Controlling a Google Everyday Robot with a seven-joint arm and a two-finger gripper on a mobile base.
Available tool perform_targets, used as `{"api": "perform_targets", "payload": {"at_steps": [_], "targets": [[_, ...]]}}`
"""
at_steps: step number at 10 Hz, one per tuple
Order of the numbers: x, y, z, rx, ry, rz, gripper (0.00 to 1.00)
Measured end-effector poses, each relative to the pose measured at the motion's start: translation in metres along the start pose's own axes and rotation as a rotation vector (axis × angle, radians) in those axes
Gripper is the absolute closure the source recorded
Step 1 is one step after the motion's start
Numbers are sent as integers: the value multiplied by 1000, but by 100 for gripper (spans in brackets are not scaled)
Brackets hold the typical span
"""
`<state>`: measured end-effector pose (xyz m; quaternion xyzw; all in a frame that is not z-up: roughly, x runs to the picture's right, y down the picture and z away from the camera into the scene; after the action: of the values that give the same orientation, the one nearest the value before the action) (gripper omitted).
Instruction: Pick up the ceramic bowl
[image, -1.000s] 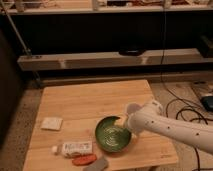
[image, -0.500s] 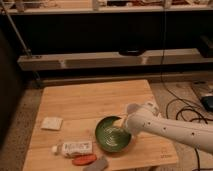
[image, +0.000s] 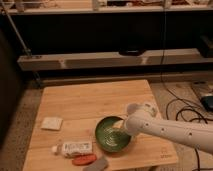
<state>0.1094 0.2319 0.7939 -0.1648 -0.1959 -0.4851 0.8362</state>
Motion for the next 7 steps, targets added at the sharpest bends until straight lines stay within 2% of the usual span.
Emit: {"api": "perform_targets", "payload": {"at_steps": [5, 7], "targets": [[-5, 1, 4, -21, 10, 5, 44], [-9, 0, 9, -24, 14, 4, 59]]}}
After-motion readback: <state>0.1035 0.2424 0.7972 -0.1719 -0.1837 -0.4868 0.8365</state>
